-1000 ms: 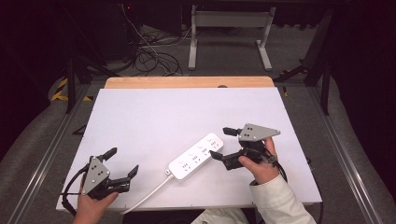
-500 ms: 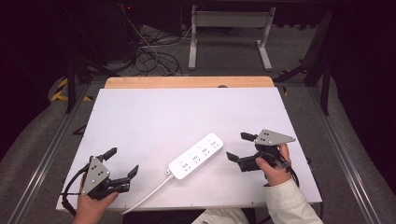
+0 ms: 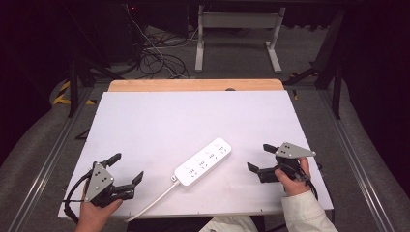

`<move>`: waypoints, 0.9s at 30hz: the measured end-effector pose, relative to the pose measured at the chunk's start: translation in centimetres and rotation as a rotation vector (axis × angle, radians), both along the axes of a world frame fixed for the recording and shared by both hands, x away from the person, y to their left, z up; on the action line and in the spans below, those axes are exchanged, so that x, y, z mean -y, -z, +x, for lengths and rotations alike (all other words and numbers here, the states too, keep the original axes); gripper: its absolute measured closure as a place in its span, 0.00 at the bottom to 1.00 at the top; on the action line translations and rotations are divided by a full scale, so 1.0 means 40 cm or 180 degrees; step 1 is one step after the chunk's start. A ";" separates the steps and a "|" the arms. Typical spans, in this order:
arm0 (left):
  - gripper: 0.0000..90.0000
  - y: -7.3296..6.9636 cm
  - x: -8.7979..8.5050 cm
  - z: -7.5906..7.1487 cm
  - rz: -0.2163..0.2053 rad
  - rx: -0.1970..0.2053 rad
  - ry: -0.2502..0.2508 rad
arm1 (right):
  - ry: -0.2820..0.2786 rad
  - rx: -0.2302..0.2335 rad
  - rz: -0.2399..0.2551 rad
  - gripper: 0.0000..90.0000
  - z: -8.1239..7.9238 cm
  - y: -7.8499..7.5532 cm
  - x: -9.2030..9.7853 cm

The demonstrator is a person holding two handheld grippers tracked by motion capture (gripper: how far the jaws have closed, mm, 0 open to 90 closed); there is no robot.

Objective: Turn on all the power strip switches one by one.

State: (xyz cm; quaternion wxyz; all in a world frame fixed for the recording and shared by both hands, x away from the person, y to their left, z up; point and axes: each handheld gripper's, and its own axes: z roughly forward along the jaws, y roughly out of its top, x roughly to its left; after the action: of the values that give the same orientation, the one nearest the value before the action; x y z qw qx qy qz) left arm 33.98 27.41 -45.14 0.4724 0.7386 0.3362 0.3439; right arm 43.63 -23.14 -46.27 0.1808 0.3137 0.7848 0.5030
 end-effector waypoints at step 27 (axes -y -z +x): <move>0.13 0.008 0.003 0.006 -0.0025 -0.0053 -0.0012 | 0.0028 -0.0006 -0.0316 0.08 -0.026 0.041 0.020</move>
State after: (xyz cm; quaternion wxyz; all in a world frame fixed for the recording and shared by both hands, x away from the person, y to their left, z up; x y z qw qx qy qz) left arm 34.23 27.29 -45.47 0.4718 0.7390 0.3428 0.3373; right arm 42.57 -23.95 -47.92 0.1976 0.3082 0.8076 0.4624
